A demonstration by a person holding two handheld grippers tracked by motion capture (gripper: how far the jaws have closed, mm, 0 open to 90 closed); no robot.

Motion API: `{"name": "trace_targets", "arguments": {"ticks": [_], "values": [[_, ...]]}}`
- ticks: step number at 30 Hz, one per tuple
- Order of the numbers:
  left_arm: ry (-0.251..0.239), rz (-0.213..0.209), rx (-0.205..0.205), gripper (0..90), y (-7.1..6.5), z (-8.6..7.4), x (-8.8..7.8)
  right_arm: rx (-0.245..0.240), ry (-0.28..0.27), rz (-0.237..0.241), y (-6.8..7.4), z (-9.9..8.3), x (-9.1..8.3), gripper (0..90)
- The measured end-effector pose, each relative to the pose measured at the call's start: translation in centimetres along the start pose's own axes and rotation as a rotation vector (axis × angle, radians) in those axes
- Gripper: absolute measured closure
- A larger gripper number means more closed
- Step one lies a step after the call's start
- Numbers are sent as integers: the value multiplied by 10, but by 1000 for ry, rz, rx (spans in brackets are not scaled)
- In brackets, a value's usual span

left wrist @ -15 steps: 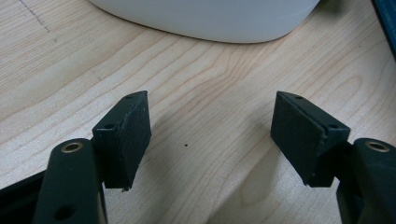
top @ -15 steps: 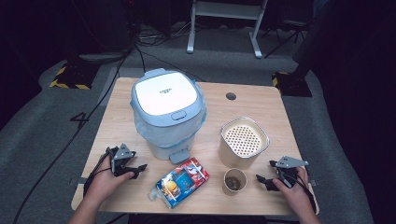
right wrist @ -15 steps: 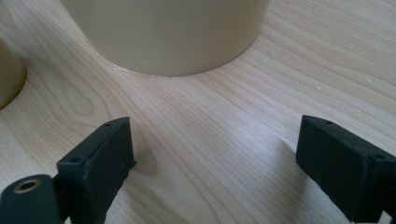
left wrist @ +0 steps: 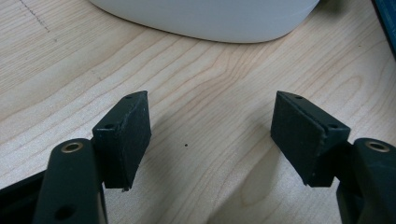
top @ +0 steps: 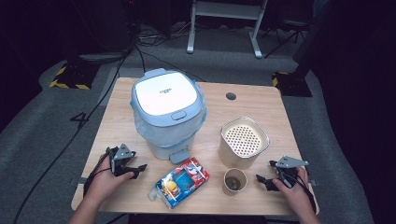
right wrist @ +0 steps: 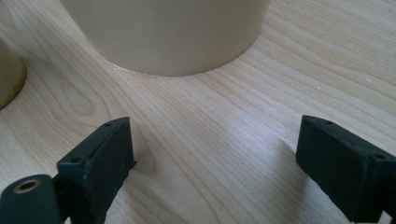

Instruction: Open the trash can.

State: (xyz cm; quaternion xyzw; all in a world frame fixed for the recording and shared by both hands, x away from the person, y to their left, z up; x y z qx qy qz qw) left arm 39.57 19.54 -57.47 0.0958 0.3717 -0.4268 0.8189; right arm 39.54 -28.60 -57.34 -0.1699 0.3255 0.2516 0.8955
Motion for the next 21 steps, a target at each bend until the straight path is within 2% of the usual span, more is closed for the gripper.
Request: {"name": "trace_targets", "arguments": {"ticks": [3,5,7,8,11,12,13,14,19,21], "values": [[-8,10,-10,322,1,0,-1,0,0,0,0,0,0,112],[-15,22,-10,390,4,0,-3,0,0,0,0,0,0,112],[-21,15,-26,480,5,0,-4,0,0,0,0,0,0,112],[0,-1,-57,555,5,0,-8,0,0,0,0,0,0,112],[7,-13,-61,671,3,2,-15,0,0,0,0,0,0,112],[-15,-48,-73,715,-1,7,-19,0,0,0,0,0,0,112],[-15,-48,-73,743,-1,7,-19,0,0,0,0,0,0,112],[-40,-83,-85,789,-5,13,-26,-1,1,2,0,0,0,110],[-73,-125,-48,896,-11,28,-42,-12,1,13,0,0,1,109],[-80,-139,-36,899,-13,32,-47,-12,0,14,0,0,1,109]]}}
Point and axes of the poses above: each handheld gripper's, and its own axes: x roughly forward along the jaws, z roughly out of its top, y roughly to its left, the point moved 10 cm from there along x, roughly forward along the jaws, and after that the axes turned 11 degrees about -z, right-handed, at the moved point
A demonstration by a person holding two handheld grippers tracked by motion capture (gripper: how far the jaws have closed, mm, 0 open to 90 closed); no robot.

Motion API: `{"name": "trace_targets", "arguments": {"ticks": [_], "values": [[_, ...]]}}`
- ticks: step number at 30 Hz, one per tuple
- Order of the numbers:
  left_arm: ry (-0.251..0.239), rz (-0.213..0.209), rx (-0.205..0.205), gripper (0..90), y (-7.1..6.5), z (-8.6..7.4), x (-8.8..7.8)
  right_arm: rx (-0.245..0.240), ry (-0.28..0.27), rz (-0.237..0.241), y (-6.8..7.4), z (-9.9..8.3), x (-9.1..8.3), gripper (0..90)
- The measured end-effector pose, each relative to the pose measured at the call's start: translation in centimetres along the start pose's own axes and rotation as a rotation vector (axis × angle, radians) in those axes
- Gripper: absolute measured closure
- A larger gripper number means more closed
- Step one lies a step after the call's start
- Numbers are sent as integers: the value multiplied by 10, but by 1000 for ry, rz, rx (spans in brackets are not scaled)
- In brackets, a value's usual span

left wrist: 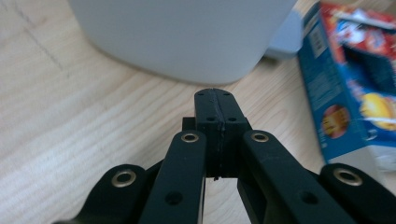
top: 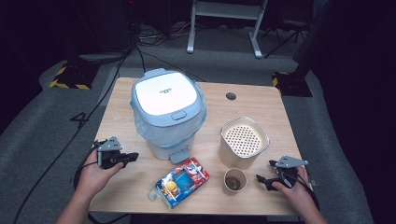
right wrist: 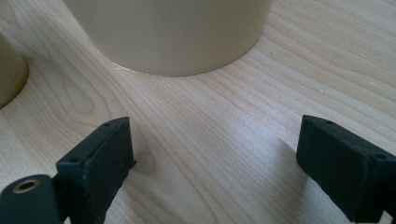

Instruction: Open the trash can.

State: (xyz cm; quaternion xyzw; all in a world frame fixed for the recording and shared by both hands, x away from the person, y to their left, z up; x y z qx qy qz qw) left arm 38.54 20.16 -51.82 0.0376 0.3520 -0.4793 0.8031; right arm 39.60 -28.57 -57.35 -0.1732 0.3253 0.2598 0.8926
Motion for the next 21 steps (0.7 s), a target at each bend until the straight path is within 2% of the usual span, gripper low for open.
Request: {"name": "trace_targets", "arguments": {"ticks": [3,4,6,11,14,21], "values": [[-33,-41,45,900,-12,17,-10,0,-1,0,0,0,0,109],[-33,-41,45,900,-12,17,-10,0,-1,0,0,0,0,109],[-47,-50,76,900,-18,27,-15,0,0,-1,0,0,0,109],[-123,-94,132,900,-37,57,-31,0,-1,0,0,0,0,109],[-166,-110,154,900,-45,74,-39,0,-1,0,0,0,0,109],[-209,-164,203,900,-59,98,-53,1,-1,0,0,0,0,109]]}}
Point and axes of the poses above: each handheld gripper's, and its own axes: x roughly forward along the jaws, z roughly out of its top, y roughly to its left, the point moved 10 cm from there along x, roughly forward along the jaws, and after that the axes turned 11 degrees about -z, right-handed, at the moved point
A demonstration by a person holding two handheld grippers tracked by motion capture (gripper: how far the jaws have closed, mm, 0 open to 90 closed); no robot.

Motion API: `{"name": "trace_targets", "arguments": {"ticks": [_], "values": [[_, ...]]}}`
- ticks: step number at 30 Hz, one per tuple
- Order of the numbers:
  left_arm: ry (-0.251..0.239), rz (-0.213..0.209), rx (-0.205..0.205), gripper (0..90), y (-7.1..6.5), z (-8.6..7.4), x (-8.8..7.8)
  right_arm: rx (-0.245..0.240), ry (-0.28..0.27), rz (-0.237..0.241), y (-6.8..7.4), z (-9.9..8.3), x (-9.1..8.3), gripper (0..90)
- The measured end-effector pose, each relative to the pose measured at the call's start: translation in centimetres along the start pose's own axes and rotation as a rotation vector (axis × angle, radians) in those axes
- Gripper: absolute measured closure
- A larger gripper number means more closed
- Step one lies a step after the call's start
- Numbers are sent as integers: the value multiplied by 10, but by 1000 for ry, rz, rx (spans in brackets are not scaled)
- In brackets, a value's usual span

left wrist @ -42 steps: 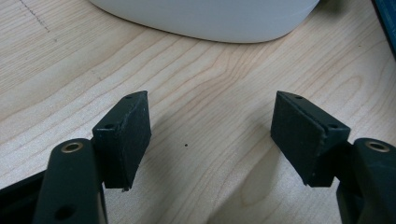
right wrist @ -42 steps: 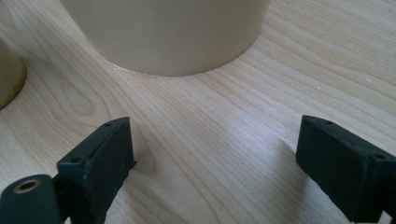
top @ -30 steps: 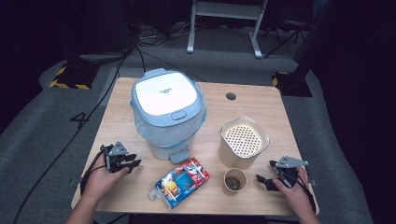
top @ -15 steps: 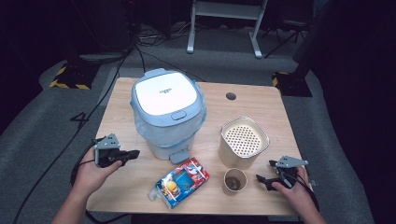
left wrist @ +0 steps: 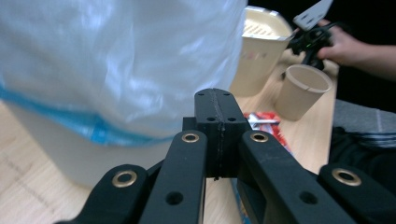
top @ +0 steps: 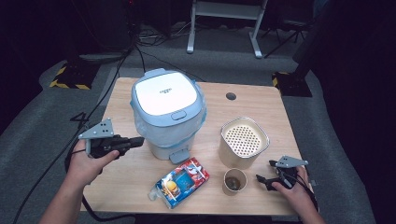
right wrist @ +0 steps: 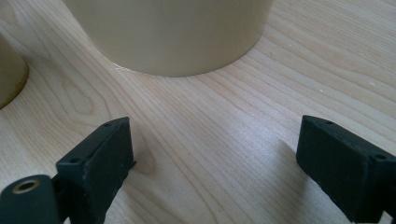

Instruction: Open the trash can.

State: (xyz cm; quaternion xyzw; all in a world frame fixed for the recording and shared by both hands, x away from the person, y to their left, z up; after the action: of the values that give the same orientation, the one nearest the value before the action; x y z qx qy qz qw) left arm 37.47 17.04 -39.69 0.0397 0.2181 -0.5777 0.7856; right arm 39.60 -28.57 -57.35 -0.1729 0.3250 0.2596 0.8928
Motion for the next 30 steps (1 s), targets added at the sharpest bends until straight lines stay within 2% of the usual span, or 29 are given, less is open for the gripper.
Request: {"name": "trace_targets", "arguments": {"ticks": [4,5,11,12,13,14,17,18,19,27,30], "values": [[-34,-27,32,900,-8,23,-2,-1,0,0,0,0,0,109],[-34,-27,32,900,-8,23,-2,-1,0,0,0,0,0,109],[-40,-60,65,900,-16,52,2,0,0,0,0,0,0,109],[-44,-67,70,900,-17,61,4,0,0,0,0,0,0,109],[-44,-67,70,900,-17,61,4,0,0,0,0,0,0,109],[-46,-74,80,900,-17,70,7,-1,0,0,0,0,0,109],[-55,-80,80,900,-17,80,11,0,0,0,0,0,0,109],[-50,-76,77,900,-16,83,13,0,0,0,0,0,0,109],[-34,-25,73,900,-11,88,18,0,0,0,0,0,0,109],[-11,-22,73,900,-9,104,42,-1,0,0,0,0,0,109],[-1,-7,65,900,-6,106,53,0,0,1,0,0,0,109]]}}
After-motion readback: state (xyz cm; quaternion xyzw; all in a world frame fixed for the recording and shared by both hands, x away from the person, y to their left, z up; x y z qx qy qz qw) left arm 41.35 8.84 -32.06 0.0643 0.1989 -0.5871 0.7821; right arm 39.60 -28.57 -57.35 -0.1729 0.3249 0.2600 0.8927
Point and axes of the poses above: each handheld gripper's, and its own axes: x roughly forward along the jaws, z roughly out of its top, y roughly to its left, the point moved 10 cm from there along x, roughly forward along the jaws, and after that the axes turned 11 degrees about -z, right-handed, at the moved point
